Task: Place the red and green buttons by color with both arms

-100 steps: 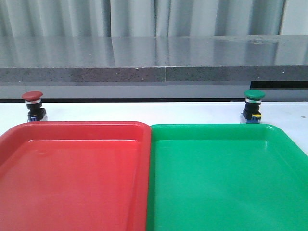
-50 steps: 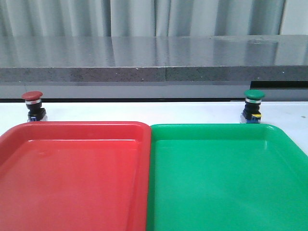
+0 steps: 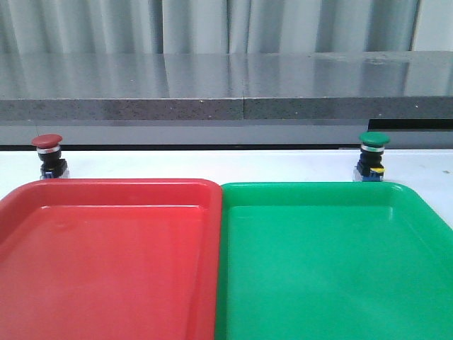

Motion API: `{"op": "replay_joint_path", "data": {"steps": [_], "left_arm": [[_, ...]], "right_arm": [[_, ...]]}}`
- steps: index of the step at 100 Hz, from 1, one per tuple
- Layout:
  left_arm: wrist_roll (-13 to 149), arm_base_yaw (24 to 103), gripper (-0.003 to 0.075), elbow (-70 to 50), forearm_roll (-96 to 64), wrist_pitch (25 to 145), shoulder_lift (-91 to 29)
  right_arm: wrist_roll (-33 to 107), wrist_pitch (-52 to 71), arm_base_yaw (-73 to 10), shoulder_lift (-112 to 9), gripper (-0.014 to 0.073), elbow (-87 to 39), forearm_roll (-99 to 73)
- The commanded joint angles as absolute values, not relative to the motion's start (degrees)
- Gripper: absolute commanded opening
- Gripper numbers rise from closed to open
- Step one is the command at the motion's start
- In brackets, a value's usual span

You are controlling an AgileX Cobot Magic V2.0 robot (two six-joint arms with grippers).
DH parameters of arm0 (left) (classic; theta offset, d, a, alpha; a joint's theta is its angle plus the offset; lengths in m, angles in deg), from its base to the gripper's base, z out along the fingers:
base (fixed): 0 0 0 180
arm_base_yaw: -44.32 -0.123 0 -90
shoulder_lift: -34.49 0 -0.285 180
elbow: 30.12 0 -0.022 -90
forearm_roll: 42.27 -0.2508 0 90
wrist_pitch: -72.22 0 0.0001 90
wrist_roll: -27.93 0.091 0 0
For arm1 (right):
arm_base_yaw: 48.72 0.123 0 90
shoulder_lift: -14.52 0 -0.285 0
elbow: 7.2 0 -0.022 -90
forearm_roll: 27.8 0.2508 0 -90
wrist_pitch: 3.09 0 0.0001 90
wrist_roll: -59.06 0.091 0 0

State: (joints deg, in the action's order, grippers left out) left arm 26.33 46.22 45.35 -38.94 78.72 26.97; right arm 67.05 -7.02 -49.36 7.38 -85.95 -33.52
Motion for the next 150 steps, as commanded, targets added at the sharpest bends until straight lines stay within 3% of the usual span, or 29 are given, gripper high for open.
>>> {"op": "replay_joint_path", "data": {"steps": [1, 46, 67, 79, 96, 103, 109, 150], "left_arm": [[26.36, 46.72, -0.0021, 39.91, -38.06, 75.79, 27.56], [26.36, 46.72, -0.0020, 18.13, -37.97, 91.76, 9.06], [26.36, 46.72, -0.0012, 11.35, -37.97, 93.49, -2.44], [26.36, 46.72, 0.0112, 8.57, -37.97, 93.49, -8.61], [26.36, 46.72, 0.0505, 4.81, -37.97, 93.49, -16.65], [26.36, 46.72, 0.0627, 3.28, -37.97, 93.60, -19.93], [26.36, 46.72, 0.0659, 1.93, -37.97, 94.01, -22.83], [26.36, 49.24, 0.0657, -15.14, -36.67, 102.68, -44.52]], "right_arm": [[66.88, -11.56, -49.68, 8.61, -0.0064, -84.91, -34.06], [66.88, -11.56, -49.68, 8.61, -0.0064, -84.91, -34.06], [66.88, -11.56, -49.68, 8.61, -0.0064, -84.91, -34.06], [66.88, -11.56, -49.68, 8.61, -0.0064, -84.91, -34.06], [66.88, -11.56, -49.68, 8.61, -0.0064, -84.91, -34.06], [66.88, -11.56, -49.68, 8.61, -0.0064, -84.91, -34.06], [66.88, -11.56, -49.68, 8.61, -0.0064, -84.91, -34.06], [66.88, -11.56, -49.68, 8.61, -0.0064, -84.91, -34.06]]}}
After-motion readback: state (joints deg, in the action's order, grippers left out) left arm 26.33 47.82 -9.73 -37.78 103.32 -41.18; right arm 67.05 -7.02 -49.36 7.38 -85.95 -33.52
